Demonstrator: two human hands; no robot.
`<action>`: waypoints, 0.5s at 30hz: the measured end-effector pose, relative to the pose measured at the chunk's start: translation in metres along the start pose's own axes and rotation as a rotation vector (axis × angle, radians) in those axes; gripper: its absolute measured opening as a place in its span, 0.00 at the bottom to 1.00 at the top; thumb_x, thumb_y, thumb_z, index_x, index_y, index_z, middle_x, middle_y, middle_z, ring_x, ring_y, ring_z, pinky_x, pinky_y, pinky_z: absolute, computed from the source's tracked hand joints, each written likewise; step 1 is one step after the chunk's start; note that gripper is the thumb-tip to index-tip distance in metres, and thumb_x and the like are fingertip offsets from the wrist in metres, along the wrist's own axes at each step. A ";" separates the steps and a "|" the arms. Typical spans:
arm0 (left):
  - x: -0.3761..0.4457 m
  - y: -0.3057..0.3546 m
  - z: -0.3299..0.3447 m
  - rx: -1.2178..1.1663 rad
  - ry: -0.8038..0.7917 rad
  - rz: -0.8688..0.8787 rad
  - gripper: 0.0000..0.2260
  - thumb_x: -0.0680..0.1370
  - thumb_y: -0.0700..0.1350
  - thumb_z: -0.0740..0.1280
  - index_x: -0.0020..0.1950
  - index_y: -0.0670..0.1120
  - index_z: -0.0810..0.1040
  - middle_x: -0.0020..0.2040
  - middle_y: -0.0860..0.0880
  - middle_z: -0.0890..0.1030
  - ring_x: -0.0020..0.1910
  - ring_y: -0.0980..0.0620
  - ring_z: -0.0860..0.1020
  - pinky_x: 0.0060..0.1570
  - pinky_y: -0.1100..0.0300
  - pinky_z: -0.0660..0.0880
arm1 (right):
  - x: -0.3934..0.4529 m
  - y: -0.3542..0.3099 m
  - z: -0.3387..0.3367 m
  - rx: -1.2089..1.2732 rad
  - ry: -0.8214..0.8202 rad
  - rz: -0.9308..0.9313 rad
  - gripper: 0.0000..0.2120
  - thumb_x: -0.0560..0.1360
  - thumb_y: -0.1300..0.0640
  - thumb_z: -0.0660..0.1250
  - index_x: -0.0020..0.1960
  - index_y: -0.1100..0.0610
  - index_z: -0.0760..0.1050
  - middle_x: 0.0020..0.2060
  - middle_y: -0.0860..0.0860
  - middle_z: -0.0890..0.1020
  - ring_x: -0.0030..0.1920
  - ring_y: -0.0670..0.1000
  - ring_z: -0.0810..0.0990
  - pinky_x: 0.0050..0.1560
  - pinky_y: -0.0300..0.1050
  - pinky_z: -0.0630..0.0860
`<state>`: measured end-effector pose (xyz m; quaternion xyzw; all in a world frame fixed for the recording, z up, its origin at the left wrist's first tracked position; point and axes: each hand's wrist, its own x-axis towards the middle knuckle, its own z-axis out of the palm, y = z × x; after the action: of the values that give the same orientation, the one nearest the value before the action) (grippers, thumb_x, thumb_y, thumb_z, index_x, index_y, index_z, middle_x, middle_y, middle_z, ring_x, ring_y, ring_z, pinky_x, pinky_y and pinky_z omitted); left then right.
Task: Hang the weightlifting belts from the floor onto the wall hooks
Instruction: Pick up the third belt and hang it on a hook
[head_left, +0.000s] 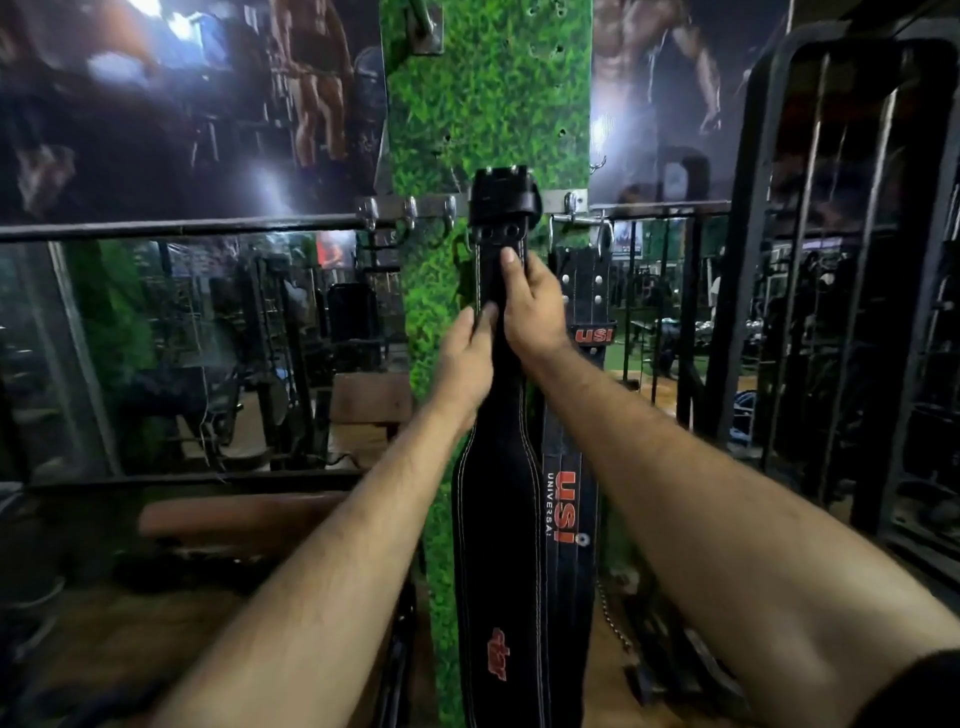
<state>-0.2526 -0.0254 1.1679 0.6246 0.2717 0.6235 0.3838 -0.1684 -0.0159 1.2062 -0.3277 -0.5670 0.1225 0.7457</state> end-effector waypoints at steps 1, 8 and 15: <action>-0.009 -0.011 0.003 0.009 -0.012 0.018 0.12 0.84 0.48 0.60 0.63 0.44 0.77 0.53 0.53 0.83 0.50 0.64 0.80 0.52 0.69 0.75 | 0.008 -0.006 -0.003 0.018 0.029 -0.010 0.10 0.84 0.53 0.61 0.47 0.55 0.77 0.39 0.50 0.81 0.40 0.47 0.78 0.43 0.44 0.77; -0.052 -0.086 -0.024 0.249 -0.098 -0.045 0.17 0.79 0.63 0.63 0.48 0.49 0.79 0.45 0.47 0.85 0.43 0.50 0.83 0.47 0.51 0.78 | 0.042 -0.017 -0.010 0.073 0.080 -0.038 0.17 0.77 0.41 0.64 0.41 0.54 0.78 0.39 0.53 0.82 0.42 0.53 0.79 0.47 0.60 0.80; -0.070 -0.091 -0.032 0.168 -0.178 -0.322 0.25 0.79 0.57 0.67 0.71 0.43 0.73 0.69 0.50 0.77 0.66 0.52 0.76 0.63 0.57 0.73 | 0.032 -0.010 -0.019 0.085 0.096 -0.019 0.17 0.75 0.40 0.63 0.40 0.53 0.76 0.37 0.49 0.80 0.41 0.48 0.76 0.44 0.49 0.75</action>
<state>-0.2767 -0.0272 1.0514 0.6555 0.3842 0.4715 0.4477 -0.1425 -0.0126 1.2342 -0.2957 -0.5278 0.1236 0.7866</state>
